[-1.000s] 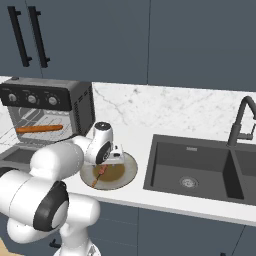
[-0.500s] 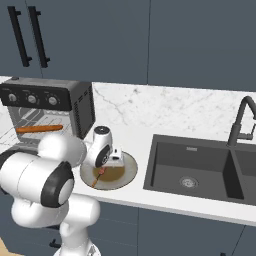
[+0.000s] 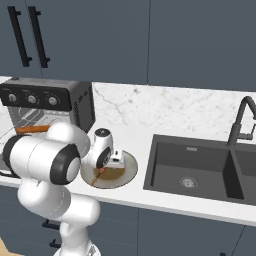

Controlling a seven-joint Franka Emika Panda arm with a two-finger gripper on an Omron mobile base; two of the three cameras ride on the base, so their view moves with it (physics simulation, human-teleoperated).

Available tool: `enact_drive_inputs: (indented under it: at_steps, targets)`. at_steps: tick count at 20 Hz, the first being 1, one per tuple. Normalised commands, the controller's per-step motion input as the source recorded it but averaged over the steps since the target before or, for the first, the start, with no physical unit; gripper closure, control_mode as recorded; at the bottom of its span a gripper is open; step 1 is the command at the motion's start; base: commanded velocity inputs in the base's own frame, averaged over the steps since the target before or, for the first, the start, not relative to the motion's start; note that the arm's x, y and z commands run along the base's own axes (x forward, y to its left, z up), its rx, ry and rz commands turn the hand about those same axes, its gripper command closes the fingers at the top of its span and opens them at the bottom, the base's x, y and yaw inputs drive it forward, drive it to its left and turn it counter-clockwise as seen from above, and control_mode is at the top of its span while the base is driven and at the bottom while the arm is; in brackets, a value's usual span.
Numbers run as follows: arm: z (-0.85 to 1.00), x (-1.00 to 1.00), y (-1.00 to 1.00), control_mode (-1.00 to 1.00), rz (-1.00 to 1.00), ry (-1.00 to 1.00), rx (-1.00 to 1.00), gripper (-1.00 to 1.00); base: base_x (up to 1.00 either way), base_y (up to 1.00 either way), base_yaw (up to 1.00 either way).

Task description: Pick up the kebab skewer and baguette bread, and place them inside the toaster oven. Close the toaster oven door and start by setting the timer.

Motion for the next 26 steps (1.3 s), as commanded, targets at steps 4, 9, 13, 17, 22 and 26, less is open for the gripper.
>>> enact_drive_inputs:
  at_steps: [4, 9, 13, 17, 22, 26]
  targets:
    - [-0.11, 0.09, 0.00, -1.00, -0.02, 0.00, 0.00, -1.00, 0.00, 0.00, 0.00]
    - [-0.03, 0.00, 0.00, -1.00, 0.00, 0.00, 0.00, 1.00, 0.00, 0.00, 0.00]
    - [0.00, 0.00, 0.00, -1.00, 0.00, 0.00, 0.00, 1.00, 0.00, 0.00, 0.00]
    - [-0.03, 0.00, 0.00, -1.00, 0.00, 0.01, 0.00, 1.00, 0.00, 0.00, 0.00]
    - [0.03, 0.00, 0.00, -1.00, -0.03, 0.00, 0.01, 1.00, 0.00, 0.00, 0.00]
    - [0.45, -0.34, -0.07, -1.00, -0.12, -0.02, 0.01, 1.00, 0.00, 0.00, 0.00]
